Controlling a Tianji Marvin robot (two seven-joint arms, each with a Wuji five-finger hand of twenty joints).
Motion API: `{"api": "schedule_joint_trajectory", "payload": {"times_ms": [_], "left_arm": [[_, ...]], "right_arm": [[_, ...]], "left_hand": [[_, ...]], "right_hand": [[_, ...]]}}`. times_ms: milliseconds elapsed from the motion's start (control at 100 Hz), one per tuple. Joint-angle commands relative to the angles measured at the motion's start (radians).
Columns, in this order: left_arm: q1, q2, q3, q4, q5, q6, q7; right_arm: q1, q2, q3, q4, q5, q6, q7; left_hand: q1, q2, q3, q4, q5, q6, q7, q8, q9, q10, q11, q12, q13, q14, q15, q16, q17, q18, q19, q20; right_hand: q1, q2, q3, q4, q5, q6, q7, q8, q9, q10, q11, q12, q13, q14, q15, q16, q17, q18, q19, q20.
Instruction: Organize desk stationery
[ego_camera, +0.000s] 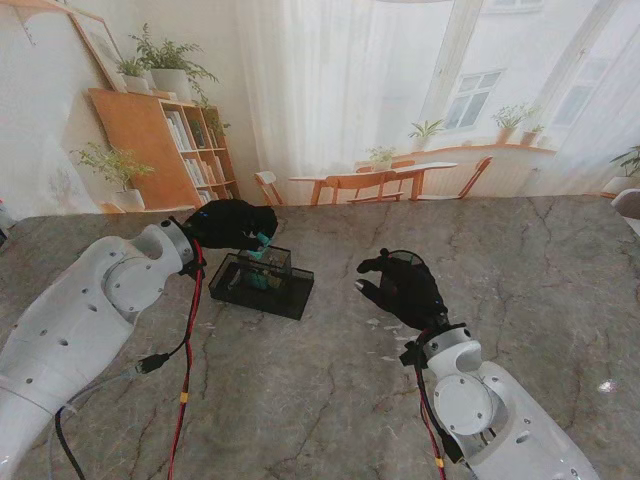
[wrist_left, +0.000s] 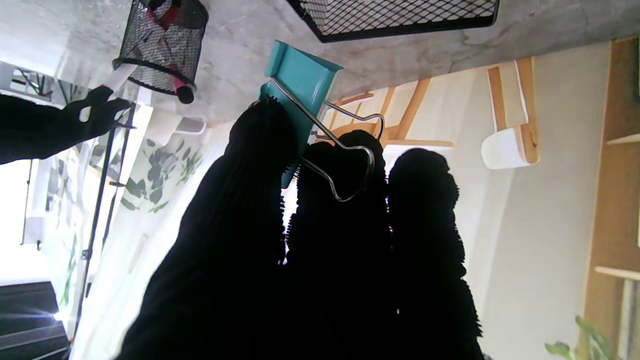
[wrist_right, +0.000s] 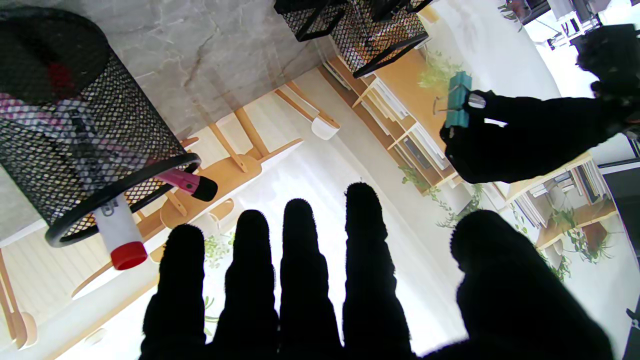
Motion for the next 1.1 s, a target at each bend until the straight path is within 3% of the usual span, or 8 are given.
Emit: {"api": "schedule_joint_trajectory", "payload": {"times_ms": [0,410,590,850,970,980,1000,1090], "left_arm": [[-0.027,-0.018,0.021,0.039,-0.008,0.002,0.008],[-0.196,-0.068,0.234,0.316,-0.1,-0.011,0.105],[-0.213,-0.076,0.265,0.348,-0.115,-0.009,0.112],[-0.208,-0.069,0.262,0.344,-0.103,-0.004,0.102],[-0.201,-0.061,0.257,0.331,-0.094,0.002,0.084],[-0.201,-0.061,0.256,0.329,-0.093,0.002,0.082],[-0.199,-0.059,0.255,0.326,-0.092,0.003,0.078],[-0.188,-0.05,0.247,0.303,-0.08,0.012,0.053]], "right_arm": [[-0.002,-0.002,0.001,0.0,0.002,0.001,0.014],[-0.005,-0.001,0.005,-0.004,-0.001,0.009,0.015],[-0.007,-0.001,0.007,-0.004,-0.002,0.01,0.013],[-0.007,-0.002,0.008,-0.004,0.0,0.007,0.013],[-0.007,-0.001,0.008,-0.003,0.0,0.006,0.014],[-0.007,-0.001,0.008,-0.003,0.0,0.006,0.014],[-0.007,-0.001,0.008,-0.003,0.0,0.006,0.014],[-0.007,-0.001,0.008,-0.003,-0.001,0.006,0.012]], "left_hand": [[0.049,0.034,0.041,-0.019,0.017,0.004,0.057,0.023,0.017,-0.021,0.019,0.011,-0.002,-0.028,-0.001,0.008,0.02,-0.065,-0.001,0.04],[0.051,0.043,0.037,-0.018,0.007,0.0,0.06,0.017,0.004,-0.025,0.017,0.009,-0.014,-0.029,-0.005,0.009,0.01,-0.069,-0.01,0.043],[0.066,0.066,0.01,-0.024,-0.004,0.0,0.049,0.008,-0.016,-0.032,0.002,0.003,-0.046,-0.019,-0.023,0.003,-0.034,-0.047,-0.03,0.049],[0.079,0.088,-0.055,-0.02,-0.016,0.014,-0.105,-0.028,-0.072,-0.028,-0.115,-0.058,-0.13,-0.002,-0.118,-0.062,-0.134,0.013,-0.076,0.032],[0.054,0.105,-0.073,-0.019,-0.015,0.019,-0.264,-0.039,-0.196,-0.016,-0.067,-0.322,-0.177,0.012,-0.211,-0.137,-0.202,0.072,-0.113,0.007],[0.046,0.114,-0.075,-0.019,-0.015,0.021,-0.295,-0.043,-0.212,-0.015,-0.064,-0.417,-0.187,0.016,-0.226,-0.15,-0.215,0.086,-0.123,0.005],[0.029,0.134,-0.081,-0.019,-0.019,0.024,-0.345,-0.062,-0.234,-0.013,-0.084,-0.508,-0.206,0.024,-0.26,-0.172,-0.244,0.113,-0.145,0.0],[-0.062,0.244,-0.139,-0.013,-0.065,0.03,-0.615,-0.222,-0.331,-0.014,-0.239,-0.664,-0.34,0.079,-0.457,-0.321,-0.469,0.252,-0.28,-0.018]], "right_hand": [[0.007,0.038,-0.018,0.009,0.013,0.002,0.006,0.025,0.01,-0.001,0.017,0.012,-0.017,-0.011,0.005,0.014,-0.01,-0.014,0.016,0.015],[0.007,0.038,-0.018,0.009,0.013,0.002,0.006,0.026,0.01,-0.001,0.017,0.012,-0.017,-0.011,0.005,0.015,-0.01,-0.015,0.016,0.014],[0.007,0.038,-0.018,0.009,0.013,0.003,0.006,0.026,0.009,-0.002,0.017,0.012,-0.018,-0.011,0.005,0.015,-0.01,-0.015,0.017,0.015],[0.007,0.038,-0.018,0.009,0.013,0.002,0.006,0.026,0.01,-0.002,0.017,0.012,-0.018,-0.011,0.005,0.015,-0.01,-0.014,0.017,0.015],[0.007,0.038,-0.018,0.009,0.013,0.003,0.006,0.026,0.009,0.0,0.017,0.012,-0.018,-0.01,0.005,0.015,-0.01,-0.014,0.017,0.015],[0.007,0.038,-0.018,0.009,0.013,0.003,0.006,0.026,0.009,0.0,0.017,0.012,-0.018,-0.011,0.005,0.015,-0.01,-0.014,0.017,0.015],[0.006,0.038,-0.018,0.009,0.013,0.003,0.006,0.026,0.01,0.0,0.017,0.012,-0.017,-0.011,0.005,0.015,-0.01,-0.014,0.017,0.015],[0.006,0.038,-0.018,0.009,0.015,0.001,0.007,0.026,0.01,0.0,0.017,0.012,-0.017,-0.01,0.005,0.015,-0.01,-0.014,0.017,0.015]]}}
